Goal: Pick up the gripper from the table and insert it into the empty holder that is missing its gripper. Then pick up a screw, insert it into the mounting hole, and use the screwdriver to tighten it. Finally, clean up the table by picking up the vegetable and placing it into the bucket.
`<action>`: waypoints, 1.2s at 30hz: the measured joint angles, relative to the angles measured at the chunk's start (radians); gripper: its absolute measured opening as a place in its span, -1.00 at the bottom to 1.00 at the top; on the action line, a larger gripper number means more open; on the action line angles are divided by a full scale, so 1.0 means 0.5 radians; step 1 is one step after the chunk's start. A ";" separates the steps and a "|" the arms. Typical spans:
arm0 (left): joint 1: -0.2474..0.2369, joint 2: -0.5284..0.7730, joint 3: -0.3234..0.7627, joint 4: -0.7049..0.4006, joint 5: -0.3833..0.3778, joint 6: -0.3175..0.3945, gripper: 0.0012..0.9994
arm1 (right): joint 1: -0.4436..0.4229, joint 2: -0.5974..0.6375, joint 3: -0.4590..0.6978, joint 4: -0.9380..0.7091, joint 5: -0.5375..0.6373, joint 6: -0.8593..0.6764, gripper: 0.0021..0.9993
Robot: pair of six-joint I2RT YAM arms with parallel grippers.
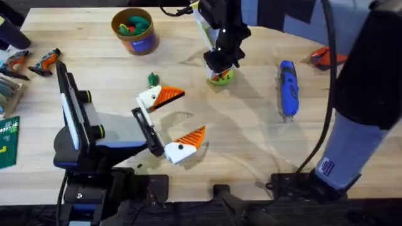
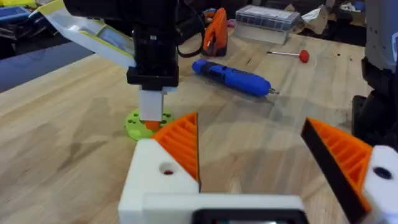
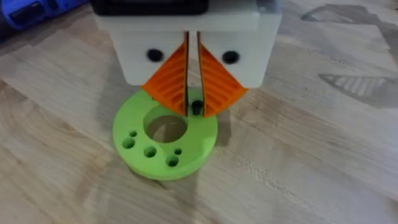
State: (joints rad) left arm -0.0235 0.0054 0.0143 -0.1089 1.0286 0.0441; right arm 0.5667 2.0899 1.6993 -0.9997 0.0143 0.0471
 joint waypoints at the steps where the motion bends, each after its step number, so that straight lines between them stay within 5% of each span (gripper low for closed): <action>1: 0.000 0.000 0.000 0.000 0.000 0.000 0.97 | 0.000 0.000 0.000 0.000 0.001 0.000 -0.81; 6: 0.000 0.000 0.000 0.000 0.000 0.000 0.97 | 0.000 0.000 0.000 0.001 0.001 0.003 -0.98; 20: 0.000 0.000 0.000 0.000 0.000 0.000 0.97 | 0.000 0.000 0.030 -0.049 0.001 -0.005 -0.99; 36: 0.000 0.000 0.000 0.000 0.000 0.000 0.97 | 0.000 -0.127 0.862 -0.629 0.002 -0.006 -0.99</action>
State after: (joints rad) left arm -0.0235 0.0054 0.0143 -0.1089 1.0286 0.0441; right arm 0.5667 2.0265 2.1302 -1.3141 0.0151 0.0441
